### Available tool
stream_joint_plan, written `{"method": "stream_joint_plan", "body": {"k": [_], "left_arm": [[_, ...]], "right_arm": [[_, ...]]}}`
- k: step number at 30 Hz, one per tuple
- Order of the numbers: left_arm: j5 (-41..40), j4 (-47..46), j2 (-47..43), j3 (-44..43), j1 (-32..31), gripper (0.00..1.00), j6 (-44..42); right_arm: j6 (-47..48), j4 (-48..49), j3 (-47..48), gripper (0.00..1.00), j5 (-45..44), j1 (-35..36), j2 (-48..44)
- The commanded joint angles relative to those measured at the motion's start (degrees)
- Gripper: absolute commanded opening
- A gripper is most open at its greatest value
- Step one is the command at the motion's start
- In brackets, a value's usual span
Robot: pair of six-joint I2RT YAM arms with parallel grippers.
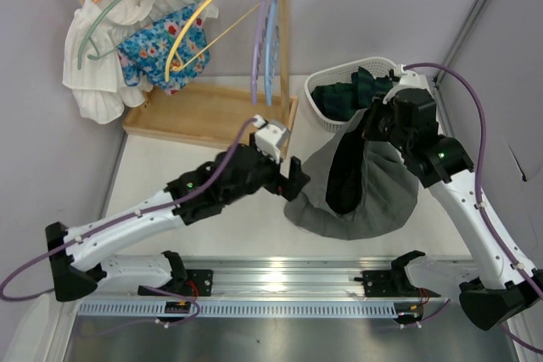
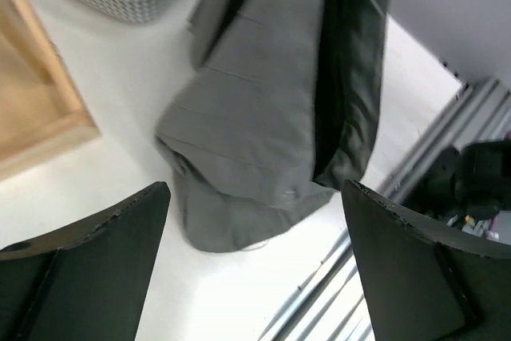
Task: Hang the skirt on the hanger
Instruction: Move the skirt to the center of the board
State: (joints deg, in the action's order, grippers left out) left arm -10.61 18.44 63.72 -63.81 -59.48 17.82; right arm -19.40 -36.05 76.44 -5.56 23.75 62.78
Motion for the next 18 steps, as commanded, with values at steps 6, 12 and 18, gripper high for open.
{"method": "stream_joint_plan", "body": {"k": [6, 12, 18], "left_arm": [[-17.0, -3.4, 10.4, -1.8, -7.7, 0.96, 10.2], [-19.9, -3.1, 19.2, -6.8, -11.3, 0.98, 11.8], [-19.5, -2.0, 25.6, -9.6, -11.9, 0.98, 13.7]], "right_arm": [[-1.6, 2.0, 0.8, 0.00, -2.2, 0.0, 1.1], [-1.3, 2.1, 0.9, 0.00, -2.3, 0.0, 2.1], [-1.1, 2.6, 0.1, 0.00, -2.7, 0.0, 2.3]]}}
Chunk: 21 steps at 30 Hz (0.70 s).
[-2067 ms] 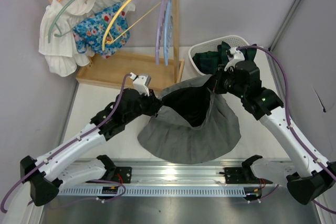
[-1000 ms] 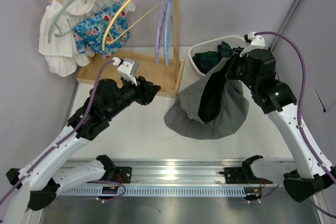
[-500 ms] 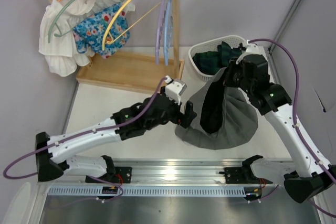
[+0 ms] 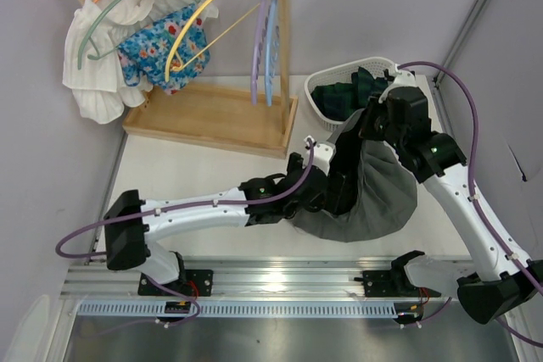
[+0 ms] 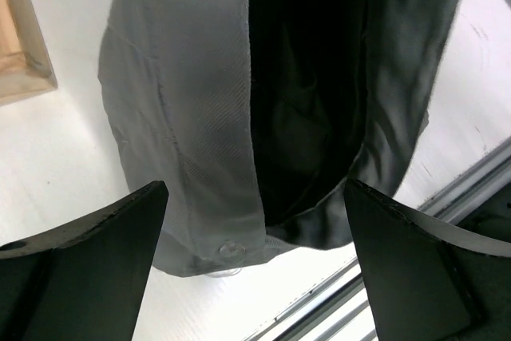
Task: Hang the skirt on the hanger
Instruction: Move the skirt to the center of the board
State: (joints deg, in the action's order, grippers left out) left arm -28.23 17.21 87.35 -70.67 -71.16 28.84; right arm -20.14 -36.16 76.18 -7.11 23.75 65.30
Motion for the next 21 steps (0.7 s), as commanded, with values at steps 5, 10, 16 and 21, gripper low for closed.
{"method": "stream_joint_plan", "body": {"k": [5, 10, 16, 21], "left_arm": [[-10.2, 4.3, 4.9, -2.5, -0.2, 0.91, 6.0], [-13.0, 3.7, 5.9, 0.2, 1.3, 0.84, 8.2], [-13.3, 1.6, 5.2, -0.2, 2.4, 0.26, 5.8], [-8.9, 1.3, 3.0, -5.1, 7.0, 0.00, 0.8]], "right_arm": [[0.4, 2.1, 1.0, 0.00, -2.8, -0.2, -0.7], [0.5, 1.1, 2.4, 0.00, -2.6, -0.6, -0.8], [1.1, -0.8, 2.8, 0.00, -4.7, -1.5, -0.3], [2.6, -2.5, 8.8, 0.00, -5.1, -5.4, 2.9]]}}
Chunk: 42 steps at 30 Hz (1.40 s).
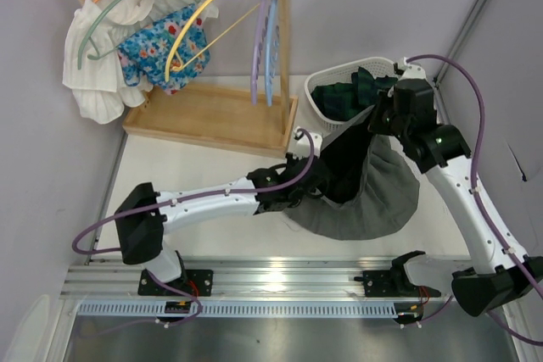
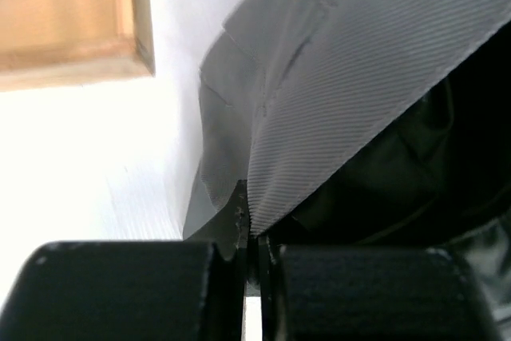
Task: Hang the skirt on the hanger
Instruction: Move the skirt to the center of the board
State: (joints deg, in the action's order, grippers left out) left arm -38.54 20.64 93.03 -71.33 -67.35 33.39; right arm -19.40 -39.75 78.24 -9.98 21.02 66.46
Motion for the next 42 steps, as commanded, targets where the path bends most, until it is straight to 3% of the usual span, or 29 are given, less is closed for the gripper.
{"method": "stream_joint_plan", "body": {"k": [1, 4, 9, 13, 17, 22, 28, 33, 36, 42], "left_arm": [[2.3, -2.2, -3.5, -5.5, 4.1, 0.00, -5.3], [5.8, -4.3, -5.1, -12.4, 8.3, 0.00, -13.0], [4.4, -4.0, -1.8, -30.9, 10.5, 0.00, -25.9], [3.6, -8.2, -1.1, -35.1, 11.2, 0.00, -31.5], [6.3, -10.4, -0.7, -37.7, 12.9, 0.00, -32.7], [9.7, -9.9, -3.7, -31.5, 12.9, 0.00, -30.1], [13.2, -9.7, -15.0, -6.8, 7.4, 0.00, -24.2], [15.6, -5.3, -21.8, 8.5, 0.3, 0.00, -19.6], [19.6, -5.0, -25.0, 15.0, -1.1, 0.00, -16.2], [19.1, -0.3, -25.8, 18.2, -2.3, 0.02, -14.7]], "right_arm": [[2.6, 0.9, 8.4, 0.00, -2.4, -2.6, 2.4], [5.7, 1.2, 15.8, 0.00, -3.0, -5.2, 5.1], [9.9, 3.3, 24.7, 0.00, -4.8, -9.2, 6.8], [12.5, 10.4, 22.1, 0.00, -5.4, -10.7, 3.2], [13.9, 10.1, 22.5, 0.00, -5.8, -12.0, 2.1], [13.1, 6.9, 15.9, 0.00, -2.3, -12.1, -2.9], [4.4, -4.8, -4.4, 0.00, 6.1, -12.1, -17.0], [-2.7, -17.5, -17.2, 0.00, 5.8, -12.1, -26.5], [-6.6, -22.7, -21.5, 0.00, 6.3, -12.1, -29.6], [-10.6, -27.5, -27.3, 0.00, 14.2, -12.1, -32.7]]}}
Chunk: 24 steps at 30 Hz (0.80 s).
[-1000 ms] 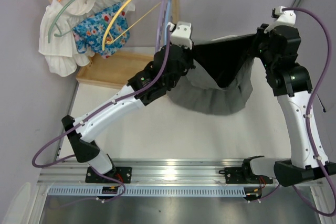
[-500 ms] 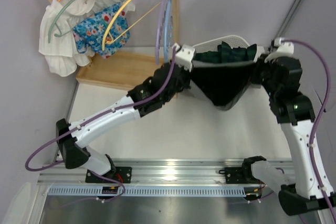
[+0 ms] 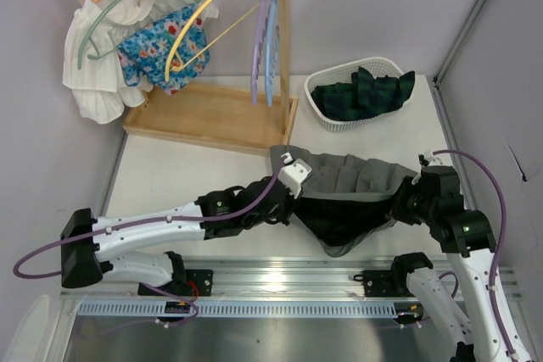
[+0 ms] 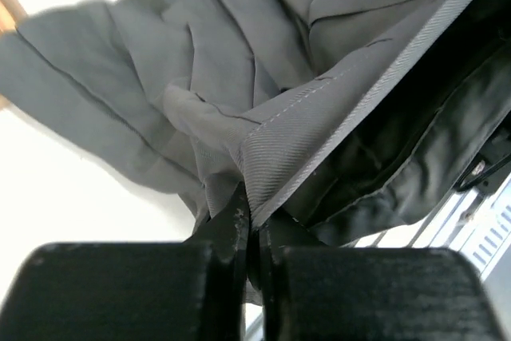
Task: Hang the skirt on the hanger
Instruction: Move the skirt to the center of the board
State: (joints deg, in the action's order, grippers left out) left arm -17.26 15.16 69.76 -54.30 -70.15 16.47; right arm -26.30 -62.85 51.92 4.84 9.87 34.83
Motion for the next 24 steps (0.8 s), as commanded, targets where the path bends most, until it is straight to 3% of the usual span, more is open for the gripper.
{"method": "stream_joint_plan", "body": {"k": [1, 2, 3, 4, 6, 9, 12, 15, 19, 21, 24], "left_arm": [[-0.9, 5.4, -2.7, 1.7, 0.5, 0.08, 1.6], [2.7, 5.3, -3.3, 1.7, 0.6, 0.18, 0.9], [4.6, 5.3, -3.7, 1.7, 0.5, 0.53, 0.3], [6.1, 5.7, -4.3, 1.7, 0.5, 0.71, 0.0], [7.9, 6.1, -6.9, 1.4, 0.5, 0.98, 0.3], [8.3, 5.9, -10.9, 1.0, 0.6, 0.99, 0.3], [5.6, 5.2, -15.1, 1.4, 0.9, 0.99, -1.0], [-0.1, 7.8, -13.1, 0.3, 3.6, 0.99, 2.4], [2.0, 12.1, -2.3, -2.3, 11.9, 0.93, 10.8], [1.8, 9.7, 0.5, -2.0, 12.1, 0.93, 13.0], [1.6, 4.5, 5.7, -1.4, 12.3, 0.92, 15.4]], "right_arm": [[-3.7, -5.1, -1.0, 0.09, 0.2, -1.0, -1.1], [-2.8, -6.4, -0.5, 0.23, 1.4, -1.0, -1.1], [-1.9, -7.0, 0.3, 0.39, 4.9, -0.9, -0.8], [-1.2, -8.7, 1.3, 0.72, 6.5, -1.0, -0.6], [1.2, -10.6, 6.0, 0.84, 9.9, -1.0, 0.1], [3.3, -15.0, 15.4, 0.98, 10.1, -1.0, 2.0], [3.5, -15.6, 20.6, 0.99, 8.9, -1.0, 3.8], [0.6, -10.6, 18.5, 0.99, 8.5, -0.9, 5.3], [-8.0, 5.9, 4.1, 0.81, 8.5, -1.0, 5.6], [-9.7, 10.2, -0.5, 0.70, 5.7, -1.0, 5.5], [-10.8, 16.6, -7.3, 0.63, 0.8, -0.9, 6.7]]}}
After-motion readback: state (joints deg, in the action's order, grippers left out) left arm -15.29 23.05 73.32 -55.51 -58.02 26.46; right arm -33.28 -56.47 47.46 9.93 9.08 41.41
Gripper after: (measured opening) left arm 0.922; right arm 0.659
